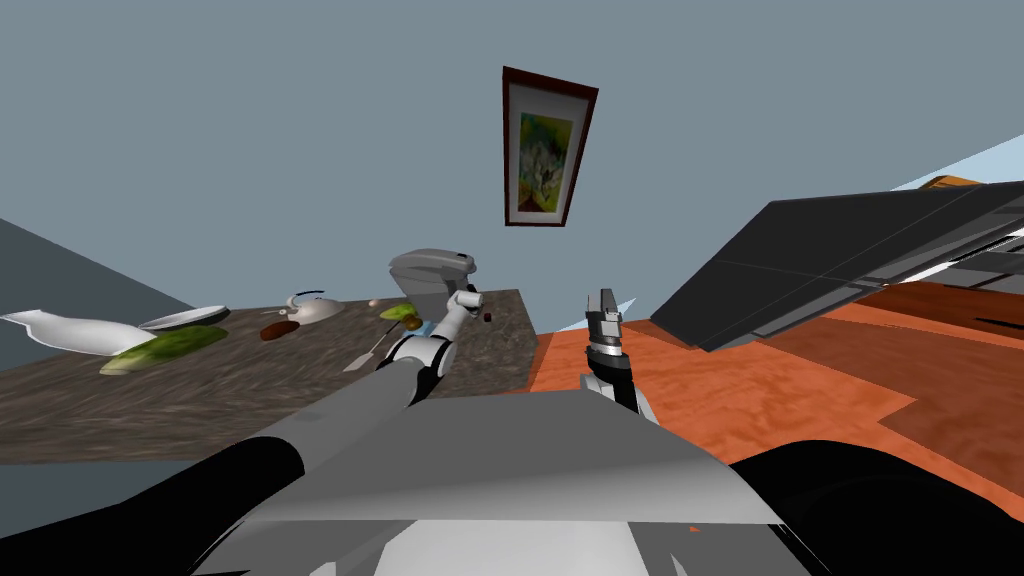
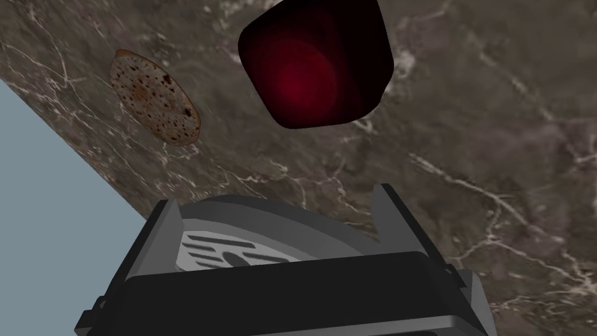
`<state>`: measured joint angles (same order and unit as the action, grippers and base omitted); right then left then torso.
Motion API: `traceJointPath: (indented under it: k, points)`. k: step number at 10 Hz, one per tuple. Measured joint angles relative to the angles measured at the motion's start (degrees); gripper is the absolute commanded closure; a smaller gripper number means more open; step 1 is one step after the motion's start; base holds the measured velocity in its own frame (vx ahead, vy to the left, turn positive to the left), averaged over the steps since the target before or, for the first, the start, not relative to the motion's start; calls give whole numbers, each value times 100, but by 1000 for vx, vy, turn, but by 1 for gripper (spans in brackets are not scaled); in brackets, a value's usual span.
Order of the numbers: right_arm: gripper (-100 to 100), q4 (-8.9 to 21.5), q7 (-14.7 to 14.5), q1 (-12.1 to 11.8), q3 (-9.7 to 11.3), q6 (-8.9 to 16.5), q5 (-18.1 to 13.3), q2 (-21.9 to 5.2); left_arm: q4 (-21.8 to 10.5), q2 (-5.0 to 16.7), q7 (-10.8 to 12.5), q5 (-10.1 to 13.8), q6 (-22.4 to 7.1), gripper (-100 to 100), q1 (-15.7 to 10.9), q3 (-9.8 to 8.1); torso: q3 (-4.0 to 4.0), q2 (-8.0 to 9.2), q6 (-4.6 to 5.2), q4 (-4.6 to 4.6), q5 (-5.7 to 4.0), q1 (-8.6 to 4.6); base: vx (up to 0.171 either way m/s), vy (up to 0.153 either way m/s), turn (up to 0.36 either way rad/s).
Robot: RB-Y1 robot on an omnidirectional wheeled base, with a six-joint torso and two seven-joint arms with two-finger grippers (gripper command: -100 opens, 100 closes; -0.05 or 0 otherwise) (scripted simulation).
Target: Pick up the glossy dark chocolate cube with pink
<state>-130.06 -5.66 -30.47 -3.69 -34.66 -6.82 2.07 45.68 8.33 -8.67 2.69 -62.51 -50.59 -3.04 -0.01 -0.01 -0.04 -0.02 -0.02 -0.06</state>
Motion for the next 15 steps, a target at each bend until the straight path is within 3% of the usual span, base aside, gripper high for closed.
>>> traceJointPath:
  k: [4, 6, 8, 9, 10, 13, 14, 15]
  points:
    - [0, 0, 0, 0, 0, 0, 0, 0, -501, -7, -15, 53, -402, -100, -348, -182, 1, 2, -1, 0, 0, -1, 3, -20, -25]
    - [0, 0, 0, 0, 0, 0, 0, 0, -934, 4, -29, 93, -473, -100, -596, -273, 2, 5, 0, 1, -1, -5, -5, -40, -40]
    - [0, 0, 0, 0, 1, 0, 0, 1, -1059, -24, -45, 129, -693, -100, -673, -338, 5, 10, 1, 1, -5, -24, -16, -60, -38]
    - [0, 0, 0, 0, 0, 0, 0, 0, -1079, -28, -49, 132, -707, 0, -679, -341, 5, 9, -1, 2, -3, -11, -1, -7, 2]
    - [0, 0, 0, 0, 0, 0, 0, 0, -1076, -28, -49, 132, -706, -100, -679, -341, 4, 7, -2, 1, 0, 1, 28, 0, -24]
    - [0, 0, 0, -1, -1, 0, 0, 0, -1035, -80, -25, 105, -498, -100, -413, -299, -10, -17, -3, -5, 3, 14, 51, 10, -14]
    - [0, 0, 0, 0, 0, 0, 0, 0, -1129, -78, -25, 111, -437, -100, -442, -302, -14, -20, -1, -8, 5, 15, 9, 1, 1]
    - [0, 0, 0, 0, 0, 0, 0, 0, -1141, -77, -25, 112, -422, 100, -447, -302, -14, -19, -1, -9, 5, 14, 0, 0, 0]
